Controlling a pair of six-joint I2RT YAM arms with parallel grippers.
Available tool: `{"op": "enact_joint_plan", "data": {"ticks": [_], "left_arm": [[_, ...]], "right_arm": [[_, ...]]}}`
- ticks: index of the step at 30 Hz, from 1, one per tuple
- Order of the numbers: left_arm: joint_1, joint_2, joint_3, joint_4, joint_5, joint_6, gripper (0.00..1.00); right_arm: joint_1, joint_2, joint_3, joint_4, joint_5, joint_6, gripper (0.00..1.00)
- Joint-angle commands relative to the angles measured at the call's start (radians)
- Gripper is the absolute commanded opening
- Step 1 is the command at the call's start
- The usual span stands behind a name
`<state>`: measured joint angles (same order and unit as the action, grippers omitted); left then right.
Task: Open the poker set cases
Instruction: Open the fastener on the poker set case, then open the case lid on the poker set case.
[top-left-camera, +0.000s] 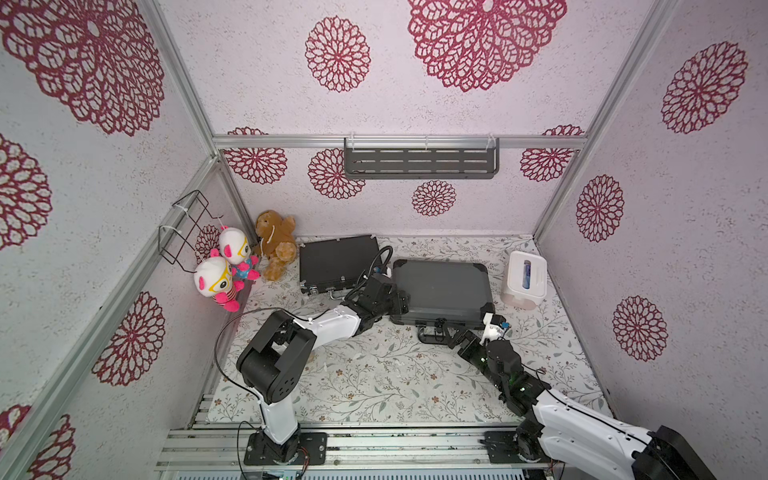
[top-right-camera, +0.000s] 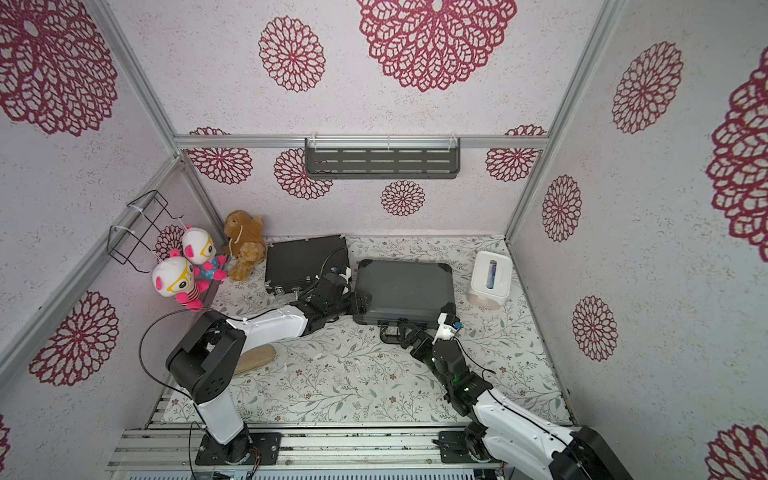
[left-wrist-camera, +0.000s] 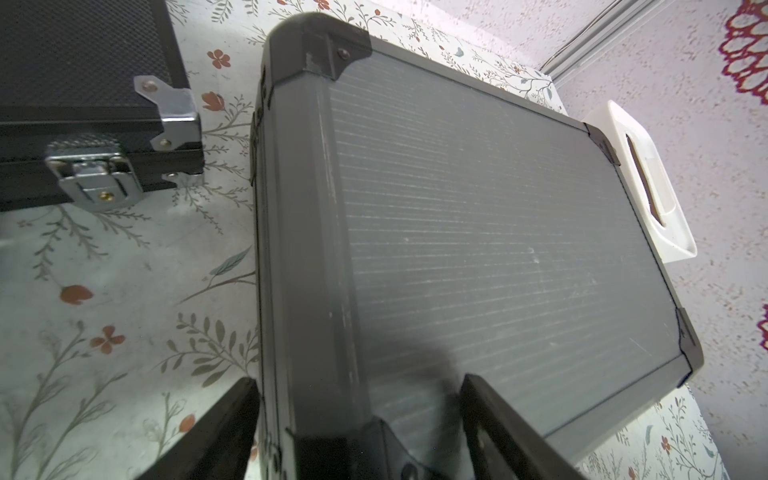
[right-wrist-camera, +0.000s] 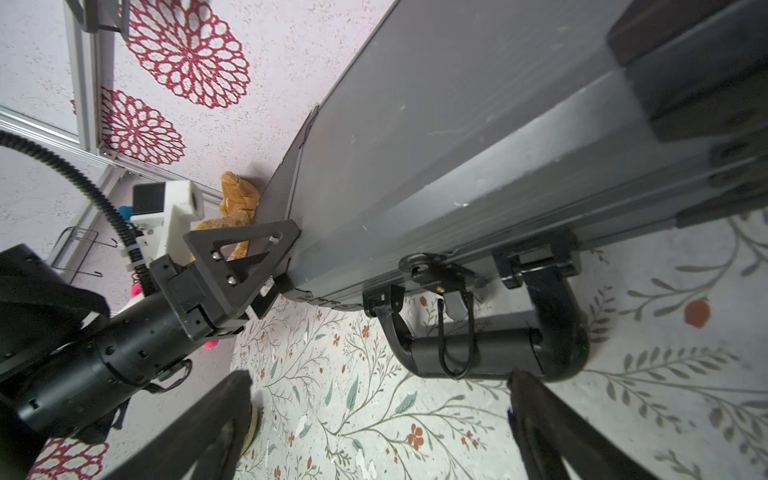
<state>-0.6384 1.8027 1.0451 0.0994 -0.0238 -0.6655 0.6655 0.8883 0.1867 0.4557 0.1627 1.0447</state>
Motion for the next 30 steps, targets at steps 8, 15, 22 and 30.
{"op": "enact_joint_plan", "data": {"ticks": [8, 15, 22, 30], "left_arm": [[-0.056, -0.128, -0.117, -0.061, -0.226, 0.116, 0.82], [-0.056, -0.272, -0.291, 0.182, -0.225, 0.119, 0.83], [-0.056, -0.332, -0.391, 0.340, -0.218, 0.121, 0.84], [-0.056, -0.337, -0.408, 0.374, -0.199, 0.112, 0.93]], "right_arm": [[-0.007, -0.025, 0.040, -0.186, 0.099, 0.017, 0.98], [-0.008, -0.103, 0.027, -0.252, 0.202, 0.056, 0.98], [-0.018, -0.187, -0.010, -0.214, 0.254, 0.077, 0.98], [-0.041, -0.093, 0.009, -0.145, 0.242, 0.072, 0.98]]}}
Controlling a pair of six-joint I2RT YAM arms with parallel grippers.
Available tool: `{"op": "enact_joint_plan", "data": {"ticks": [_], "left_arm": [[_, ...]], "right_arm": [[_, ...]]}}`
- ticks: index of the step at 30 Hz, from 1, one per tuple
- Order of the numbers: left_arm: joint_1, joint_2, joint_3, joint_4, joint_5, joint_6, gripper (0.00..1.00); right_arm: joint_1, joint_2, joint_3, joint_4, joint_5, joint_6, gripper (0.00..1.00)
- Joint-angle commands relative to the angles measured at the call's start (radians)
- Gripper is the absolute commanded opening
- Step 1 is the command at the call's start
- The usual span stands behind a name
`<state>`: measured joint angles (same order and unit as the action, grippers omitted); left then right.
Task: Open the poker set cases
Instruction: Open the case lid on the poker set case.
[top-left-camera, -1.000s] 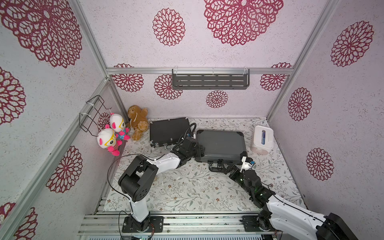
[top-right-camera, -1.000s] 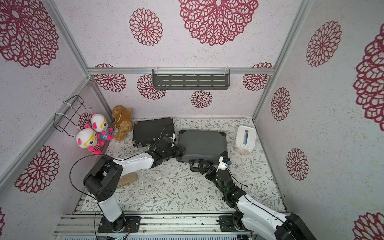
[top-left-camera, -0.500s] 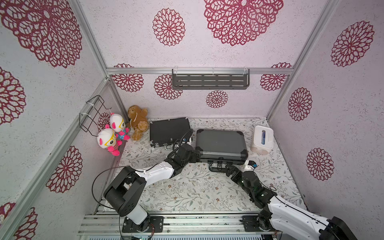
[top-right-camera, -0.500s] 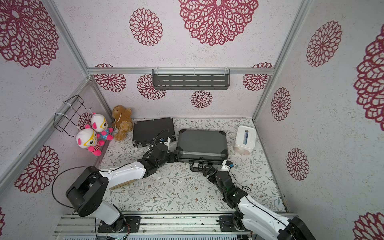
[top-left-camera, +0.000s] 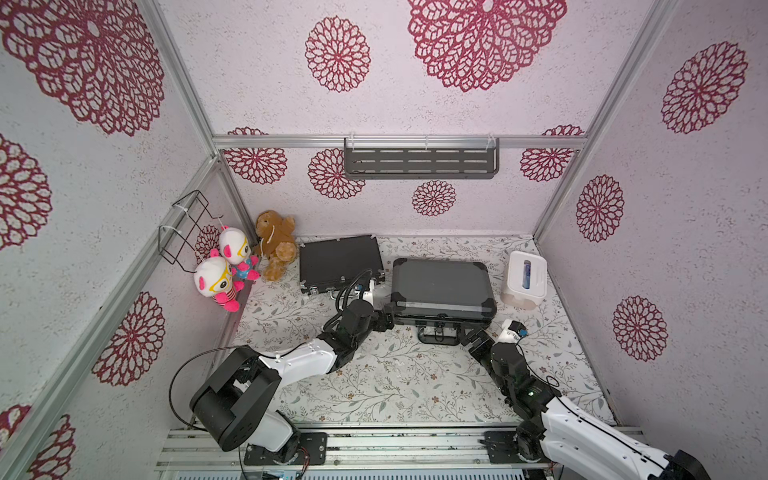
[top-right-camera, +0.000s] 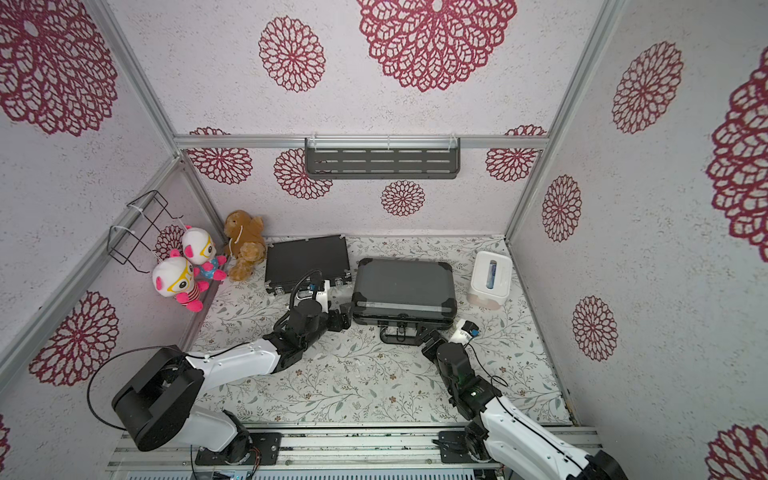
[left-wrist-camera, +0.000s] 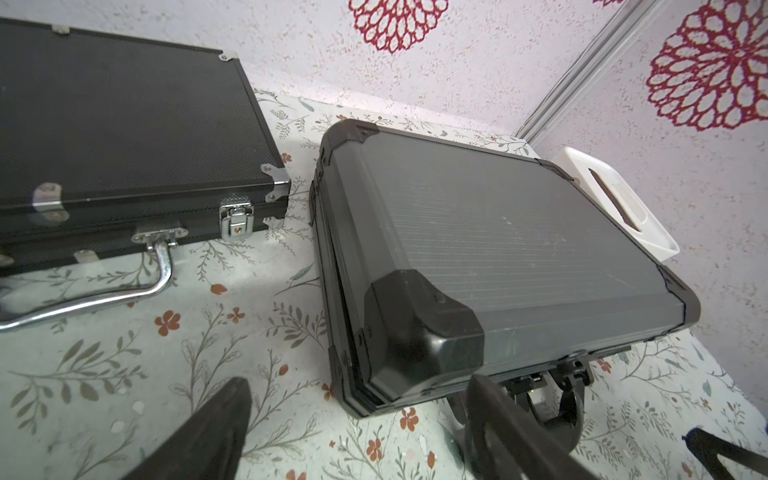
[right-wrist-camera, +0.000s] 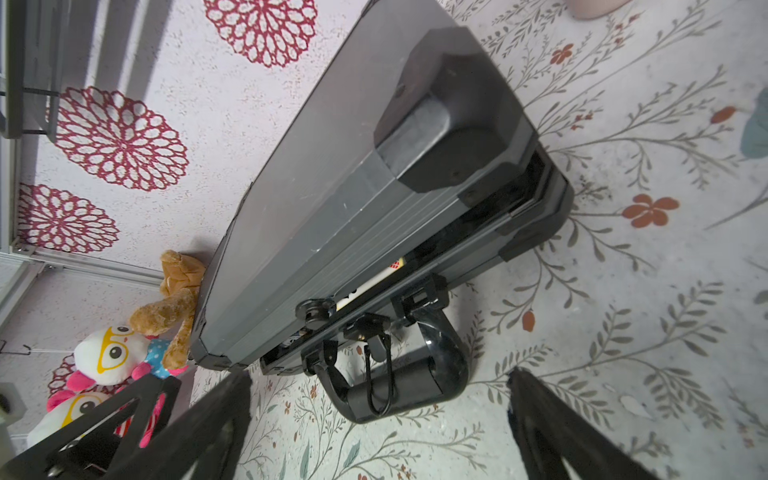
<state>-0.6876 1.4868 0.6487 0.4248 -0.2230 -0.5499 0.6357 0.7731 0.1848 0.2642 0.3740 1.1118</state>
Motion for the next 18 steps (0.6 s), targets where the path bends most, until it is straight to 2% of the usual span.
{"op": "enact_joint_plan", "data": {"ticks": [1, 5, 18], "left_arm": [[-0.007, -0.022, -0.012, 0.049, 0.001, -0.005, 0.96], [-0.007, -0.020, -0.015, 0.055, 0.002, -0.010, 1.00], [-0.007, -0.016, -0.015, 0.070, 0.021, -0.021, 0.98]], "right_arm": [[-0.014, 0.035, 0.015, 0.055, 0.032, 0.002, 0.98], [-0.036, 0.076, 0.025, 0.096, 0.030, -0.006, 0.98], [-0.071, 0.285, 0.087, 0.320, 0.016, 0.040, 0.98]]}}
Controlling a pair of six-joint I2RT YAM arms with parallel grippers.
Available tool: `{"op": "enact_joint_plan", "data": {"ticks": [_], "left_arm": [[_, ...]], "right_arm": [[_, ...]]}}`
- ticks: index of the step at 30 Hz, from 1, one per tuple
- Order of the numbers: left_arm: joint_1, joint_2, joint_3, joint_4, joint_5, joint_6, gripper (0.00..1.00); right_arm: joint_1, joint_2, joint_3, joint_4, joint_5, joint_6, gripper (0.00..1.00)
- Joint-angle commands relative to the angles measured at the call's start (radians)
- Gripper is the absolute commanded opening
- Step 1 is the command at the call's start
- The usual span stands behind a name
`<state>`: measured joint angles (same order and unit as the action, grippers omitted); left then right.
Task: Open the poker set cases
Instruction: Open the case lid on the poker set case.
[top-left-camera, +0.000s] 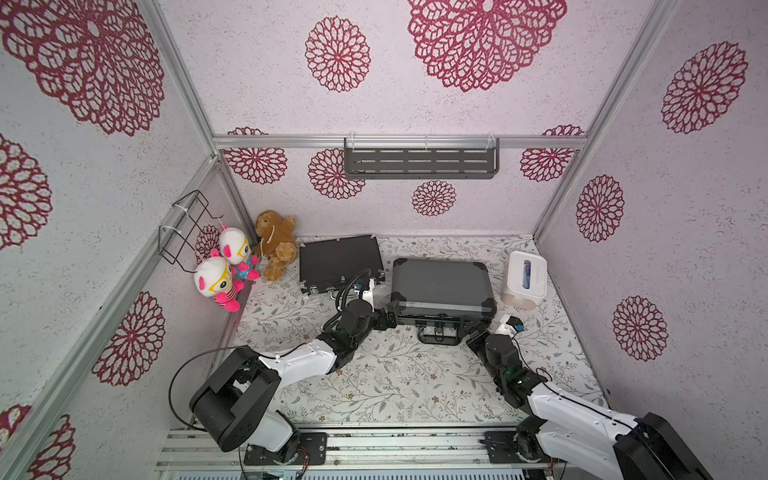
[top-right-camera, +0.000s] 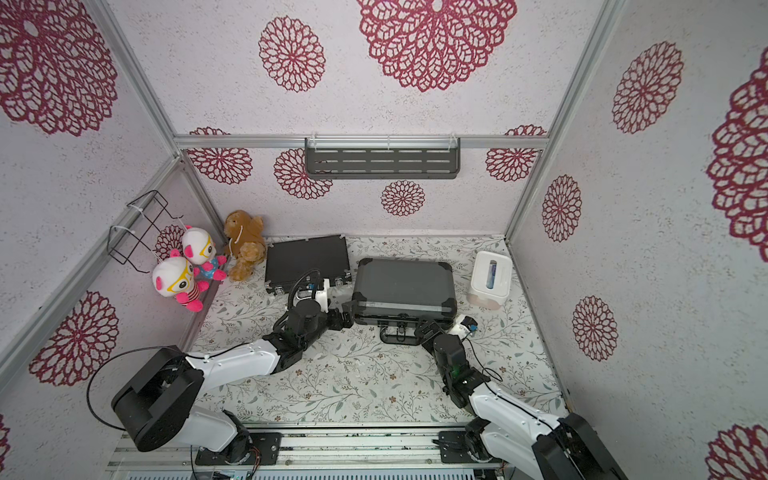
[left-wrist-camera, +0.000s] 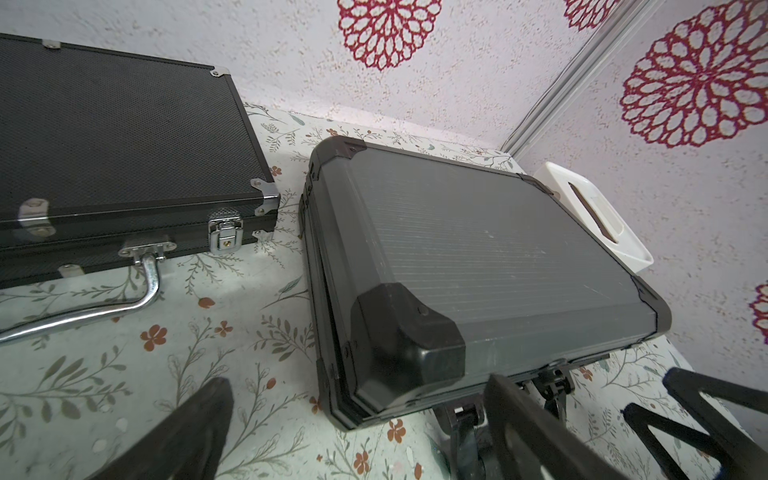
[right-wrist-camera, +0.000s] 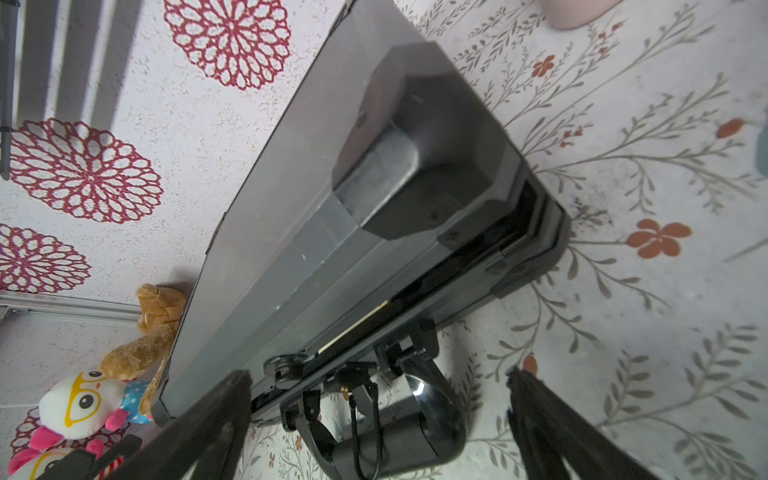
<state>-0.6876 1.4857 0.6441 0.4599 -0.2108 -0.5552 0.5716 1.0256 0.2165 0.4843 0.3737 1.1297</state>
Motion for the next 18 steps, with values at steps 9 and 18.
{"op": "enact_joint_plan", "data": {"ticks": [9, 18], "left_arm": [[-0.007, -0.023, -0.014, 0.035, 0.011, -0.012, 0.98], [-0.007, -0.038, -0.026, 0.045, 0.007, -0.009, 0.97]], "right_arm": [[-0.007, 0.217, 0.173, 0.177, -0.011, 0.038, 0.98], [-0.007, 0.345, 0.211, 0.308, -0.028, 0.108, 0.98]]}}
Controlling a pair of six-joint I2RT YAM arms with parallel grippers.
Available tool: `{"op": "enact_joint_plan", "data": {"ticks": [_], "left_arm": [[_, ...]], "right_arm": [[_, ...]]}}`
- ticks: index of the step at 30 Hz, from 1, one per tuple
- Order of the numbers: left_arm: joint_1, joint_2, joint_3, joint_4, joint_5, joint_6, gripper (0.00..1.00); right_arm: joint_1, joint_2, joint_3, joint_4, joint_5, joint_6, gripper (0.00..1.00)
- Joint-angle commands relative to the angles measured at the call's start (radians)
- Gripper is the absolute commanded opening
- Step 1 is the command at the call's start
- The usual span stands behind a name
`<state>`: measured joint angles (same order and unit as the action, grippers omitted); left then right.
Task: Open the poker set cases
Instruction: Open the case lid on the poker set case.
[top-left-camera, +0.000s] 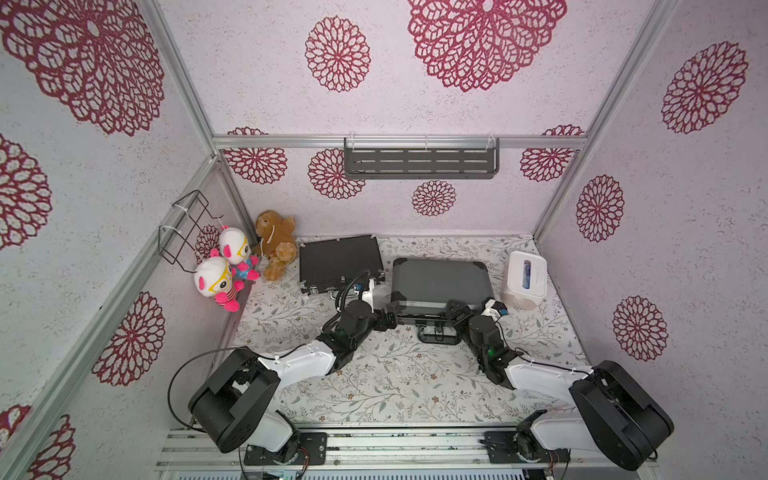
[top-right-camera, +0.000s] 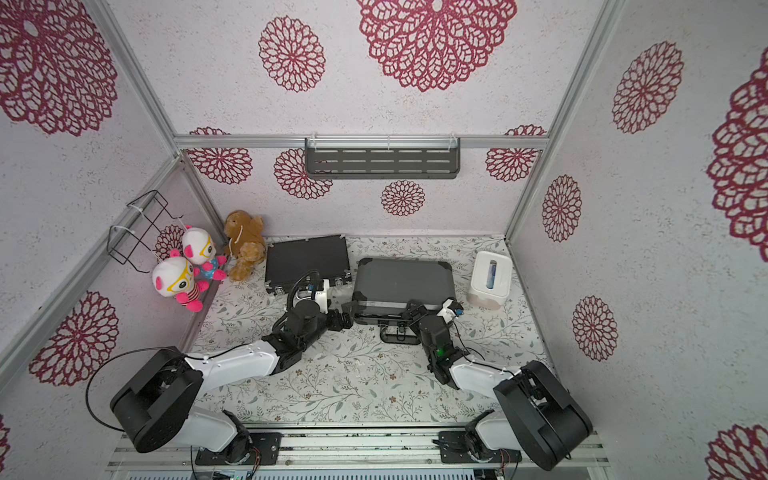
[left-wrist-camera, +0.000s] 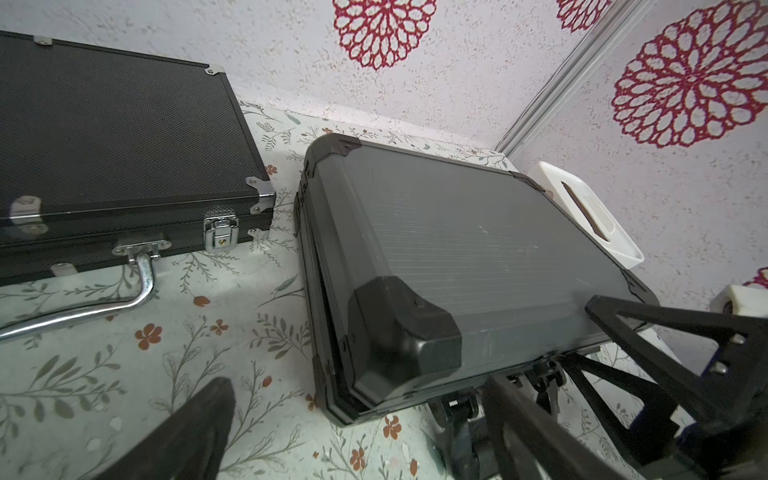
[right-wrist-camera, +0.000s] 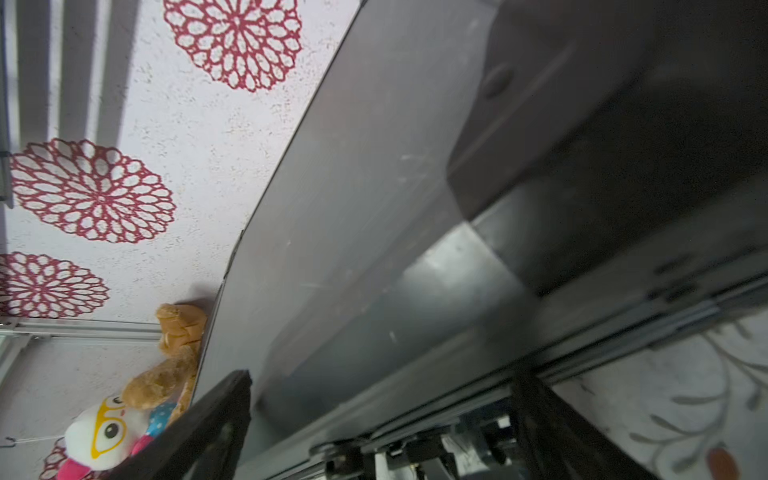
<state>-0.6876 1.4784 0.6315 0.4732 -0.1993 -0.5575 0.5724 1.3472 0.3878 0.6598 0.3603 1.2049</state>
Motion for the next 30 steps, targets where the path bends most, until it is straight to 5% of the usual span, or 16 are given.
{"op": "enact_joint_plan", "data": {"ticks": [1, 14, 30], "left_arm": [[-0.007, -0.030, -0.013, 0.032, -0.005, -0.007, 0.97], [-0.007, -0.034, -0.016, 0.033, -0.009, -0.007, 0.97], [-0.007, -0.042, -0.027, 0.051, 0.000, 0.001, 0.97]], "right_arm": [[-0.008, 0.033, 0.039, 0.148, -0.014, 0.042, 0.98], [-0.008, 0.013, 0.079, 0.130, 0.009, 0.069, 0.98], [-0.029, 0.002, 0.346, -0.084, 0.053, -0.093, 0.98]]}}
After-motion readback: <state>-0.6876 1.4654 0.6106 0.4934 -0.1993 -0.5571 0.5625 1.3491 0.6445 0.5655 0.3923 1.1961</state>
